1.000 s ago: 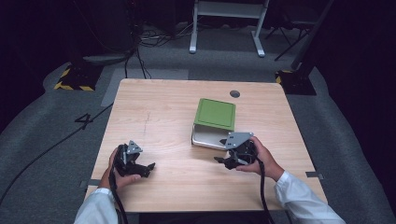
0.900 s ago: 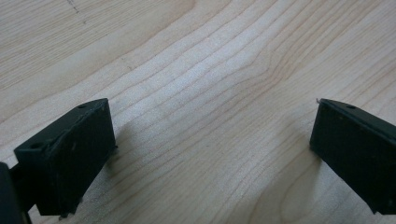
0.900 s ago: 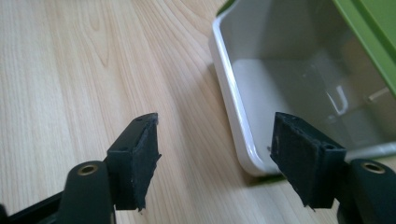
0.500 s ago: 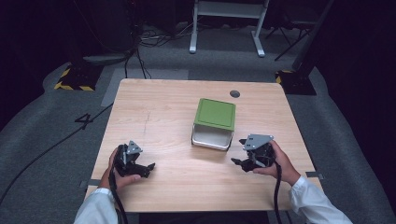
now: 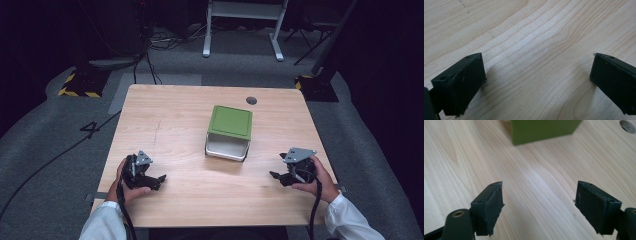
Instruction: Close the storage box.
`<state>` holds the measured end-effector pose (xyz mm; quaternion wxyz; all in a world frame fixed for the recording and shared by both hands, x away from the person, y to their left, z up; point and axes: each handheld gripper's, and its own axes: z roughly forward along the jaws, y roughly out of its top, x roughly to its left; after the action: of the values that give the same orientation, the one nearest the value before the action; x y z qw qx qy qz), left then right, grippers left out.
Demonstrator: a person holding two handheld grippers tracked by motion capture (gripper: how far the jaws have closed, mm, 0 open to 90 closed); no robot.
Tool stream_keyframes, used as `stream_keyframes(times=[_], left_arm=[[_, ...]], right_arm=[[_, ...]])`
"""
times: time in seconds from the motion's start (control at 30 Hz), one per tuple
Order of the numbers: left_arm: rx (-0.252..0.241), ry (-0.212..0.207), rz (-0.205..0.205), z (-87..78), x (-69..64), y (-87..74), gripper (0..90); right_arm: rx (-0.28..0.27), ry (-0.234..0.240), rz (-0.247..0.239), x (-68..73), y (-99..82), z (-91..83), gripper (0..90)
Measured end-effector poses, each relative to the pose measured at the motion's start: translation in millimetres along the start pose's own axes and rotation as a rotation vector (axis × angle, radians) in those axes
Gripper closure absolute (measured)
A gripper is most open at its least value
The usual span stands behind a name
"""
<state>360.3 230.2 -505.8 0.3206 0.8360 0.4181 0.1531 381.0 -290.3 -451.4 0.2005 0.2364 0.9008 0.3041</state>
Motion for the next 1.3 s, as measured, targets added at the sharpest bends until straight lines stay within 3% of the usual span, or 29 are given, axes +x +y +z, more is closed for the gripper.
stream_keyframes(times=[0.4,0.5,0.8,0.97,1.3], left_arm=[[0.000,0.001,-0.002,0.1,-0.2,0.1,0.1],[0.000,0.001,-0.002,0.1,-0.2,0.1,0.1],[0.000,0.001,-0.002,0.1,-0.2,0.1,0.1],[0.000,0.001,-0.002,0.1,-0.2,0.1,0.1],[-0.001,0.005,0.002,0.0,-0.1,0.0,0.1]], right_arm=[[0.011,-0.056,0.112,-20.1,-47.3,-18.7,22.2],[0.019,-0.098,0.146,-24.7,-61.3,-20.5,22.0],[0.004,-0.156,0.296,-36.5,-100.2,-26.7,20.2],[-0.017,-0.149,0.379,-40.0,-114.5,-29.5,17.8],[-0.060,-0.150,0.449,-39.2,-128.1,-29.1,14.6]])
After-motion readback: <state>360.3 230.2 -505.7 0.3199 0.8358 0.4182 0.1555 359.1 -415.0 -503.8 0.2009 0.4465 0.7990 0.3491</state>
